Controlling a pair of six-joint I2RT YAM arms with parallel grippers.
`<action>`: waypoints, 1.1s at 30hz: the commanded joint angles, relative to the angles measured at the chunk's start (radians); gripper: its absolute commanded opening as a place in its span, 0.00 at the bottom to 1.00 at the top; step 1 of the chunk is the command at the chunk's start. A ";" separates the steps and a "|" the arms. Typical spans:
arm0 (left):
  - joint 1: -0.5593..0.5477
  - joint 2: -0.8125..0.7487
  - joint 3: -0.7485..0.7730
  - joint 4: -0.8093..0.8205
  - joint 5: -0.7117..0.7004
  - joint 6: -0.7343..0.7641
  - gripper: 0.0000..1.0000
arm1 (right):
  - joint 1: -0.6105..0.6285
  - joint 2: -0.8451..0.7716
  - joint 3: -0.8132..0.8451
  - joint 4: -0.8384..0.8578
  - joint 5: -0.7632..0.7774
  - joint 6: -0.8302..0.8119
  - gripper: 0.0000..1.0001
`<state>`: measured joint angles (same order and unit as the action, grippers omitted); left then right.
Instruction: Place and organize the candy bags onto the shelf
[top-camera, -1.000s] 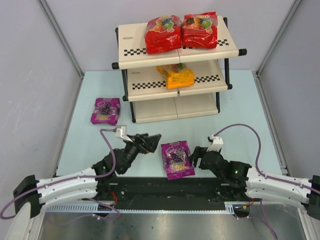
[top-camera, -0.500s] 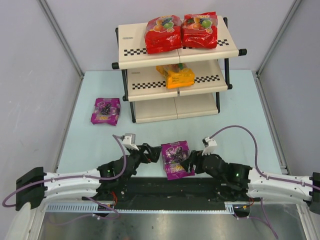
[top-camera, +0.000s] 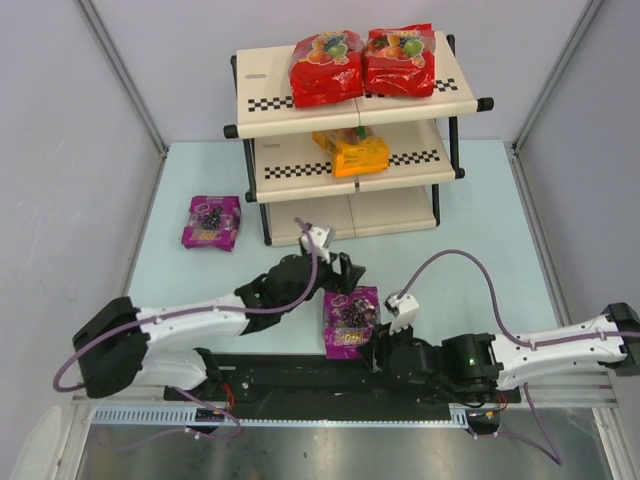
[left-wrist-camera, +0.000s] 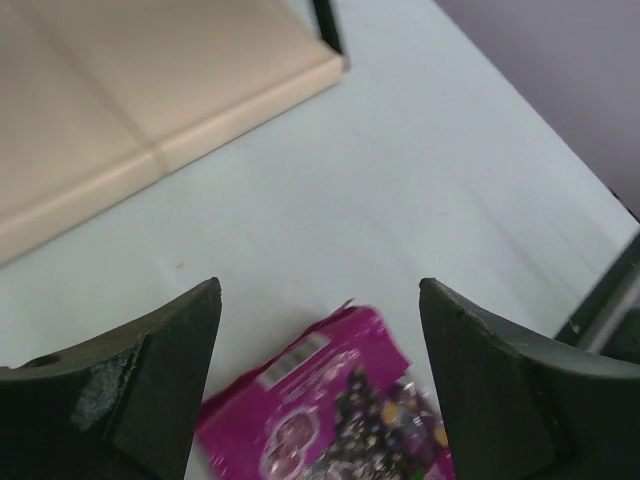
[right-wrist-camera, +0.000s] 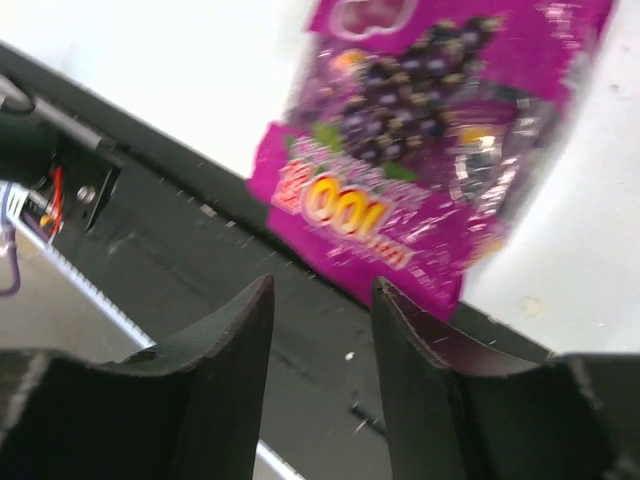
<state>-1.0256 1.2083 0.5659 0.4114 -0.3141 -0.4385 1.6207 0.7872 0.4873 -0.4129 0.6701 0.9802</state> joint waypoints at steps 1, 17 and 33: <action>0.002 0.120 0.170 0.007 0.283 0.182 0.83 | 0.109 0.061 0.085 -0.032 0.177 0.040 0.43; -0.033 0.441 0.318 0.033 0.638 0.195 0.41 | 0.231 0.425 -0.012 0.716 0.401 -0.360 0.00; -0.002 0.494 0.206 0.127 0.725 0.106 0.28 | 0.208 0.538 -0.049 0.317 0.514 0.277 0.00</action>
<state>-1.0504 1.7271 0.8444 0.4458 0.3817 -0.2737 1.8206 1.3308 0.4389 0.1753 1.0325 0.9085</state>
